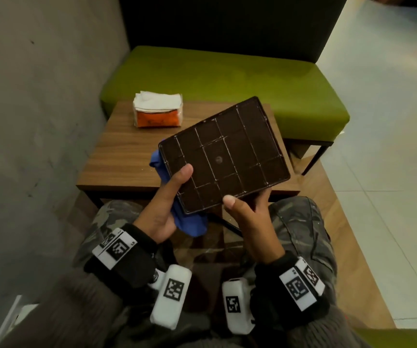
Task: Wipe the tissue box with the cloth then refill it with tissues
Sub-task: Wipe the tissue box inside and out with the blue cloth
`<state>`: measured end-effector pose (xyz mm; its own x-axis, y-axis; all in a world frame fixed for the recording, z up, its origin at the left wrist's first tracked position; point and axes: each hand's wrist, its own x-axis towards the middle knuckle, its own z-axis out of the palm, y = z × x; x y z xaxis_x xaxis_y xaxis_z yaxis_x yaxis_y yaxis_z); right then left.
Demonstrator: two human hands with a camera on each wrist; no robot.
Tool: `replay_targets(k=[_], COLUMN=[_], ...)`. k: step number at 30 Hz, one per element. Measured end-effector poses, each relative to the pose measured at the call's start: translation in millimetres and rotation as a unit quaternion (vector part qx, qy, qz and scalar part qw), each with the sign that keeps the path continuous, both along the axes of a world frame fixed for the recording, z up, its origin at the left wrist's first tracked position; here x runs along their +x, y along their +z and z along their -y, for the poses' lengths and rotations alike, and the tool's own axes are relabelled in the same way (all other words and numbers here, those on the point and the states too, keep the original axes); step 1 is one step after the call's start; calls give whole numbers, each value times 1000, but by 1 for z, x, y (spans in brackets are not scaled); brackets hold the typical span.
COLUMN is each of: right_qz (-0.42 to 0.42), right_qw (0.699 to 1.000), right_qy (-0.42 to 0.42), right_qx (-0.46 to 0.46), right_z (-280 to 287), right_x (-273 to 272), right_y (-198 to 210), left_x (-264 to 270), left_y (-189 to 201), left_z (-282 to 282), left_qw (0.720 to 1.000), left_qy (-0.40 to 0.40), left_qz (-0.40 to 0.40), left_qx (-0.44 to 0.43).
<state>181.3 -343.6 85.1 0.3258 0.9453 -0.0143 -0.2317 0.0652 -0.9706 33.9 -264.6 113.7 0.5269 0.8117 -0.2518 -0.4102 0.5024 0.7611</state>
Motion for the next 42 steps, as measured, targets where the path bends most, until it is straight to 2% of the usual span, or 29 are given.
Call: replay_targets(k=[3, 4, 5, 7, 9, 10, 12, 13, 15, 16, 17, 19, 20, 22, 23, 24, 25, 27, 28, 29, 30, 32, 35, 38, 39, 42], right_qz=[-85, -91, -71, 34, 145, 173, 170, 154, 121, 111, 108, 126, 142, 169, 164, 139, 107, 49, 18, -20, -58, -129, -174, -201, -205, -222], right_qw=[996, 995, 996, 998, 981, 967, 945, 942, 954, 961, 966, 968, 967, 968, 972, 979, 986, 995, 997, 998, 996, 988, 981, 975, 974, 968], right_qy=[-19, -35, -43, -1, 97, 156, 250, 270, 251, 229, 212, 195, 188, 164, 149, 129, 106, 49, 18, -10, -32, -51, -65, -53, -48, -27], right_qx=[-5, -6, -13, -45, -83, -99, -122, -124, -114, -105, -98, -94, -92, -81, -76, -73, -72, -69, -67, -64, -65, -64, -65, -76, -84, -117], right_z=[6, 8, 10, 11, 5, -1, -11, -14, -17, -17, -17, -15, -15, -13, -11, -10, -7, -5, -8, -11, -14, -19, -18, -13, -10, -5], right_x=[22, 32, 42, 57, 62, 61, 53, 49, 43, 41, 39, 35, 32, 28, 28, 29, 29, 31, 33, 33, 34, 34, 33, 31, 29, 26], right_y=[7, 11, 15, 22, 27, 29, 33, 33, 31, 28, 26, 21, 18, 10, 8, 7, 8, 9, 7, 8, 9, 12, 17, 15, 16, 12], left_x=[-16, -24, -30, -40, -41, -39, -31, -27, -18, -16, -14, -14, -13, -10, -9, -10, -12, -18, -19, -17, -13, -6, -5, -5, -2, 7], left_y=[11, 16, 21, 31, 39, 43, 52, 56, 61, 61, 60, 53, 48, 42, 39, 36, 32, 24, 19, 13, 7, -5, -9, -11, -12, -13], left_z=[-17, -22, -27, -35, -40, -42, -41, -40, -37, -34, -32, -28, -25, -18, -17, -18, -22, -28, -27, -20, -11, 8, 18, 25, 30, 37], left_qw=[996, 992, 986, 962, 923, 906, 881, 873, 864, 849, 810, 687, 635, 566, 549, 557, 594, 696, 732, 743, 735, 695, 626, 502, 472, 431], left_qy=[14, 9, -1, -35, -80, -107, -164, -181, -160, -118, -64, 3, 12, 1, 2, 17, 42, 81, 82, 70, 48, 16, 25, 17, 8, 5], left_qz=[-55, -82, -113, -191, -266, -288, -302, -303, -319, -343, -376, -422, -431, -454, -467, -471, -463, -419, -393, -382, -384, -405, -430, -429, -425, -418], left_qx=[64, 92, 122, 193, 265, 291, 325, 336, 354, 385, 446, 592, 641, 688, 694, 684, 656, 577, 550, 545, 556, 594, 650, 750, 772, 800])
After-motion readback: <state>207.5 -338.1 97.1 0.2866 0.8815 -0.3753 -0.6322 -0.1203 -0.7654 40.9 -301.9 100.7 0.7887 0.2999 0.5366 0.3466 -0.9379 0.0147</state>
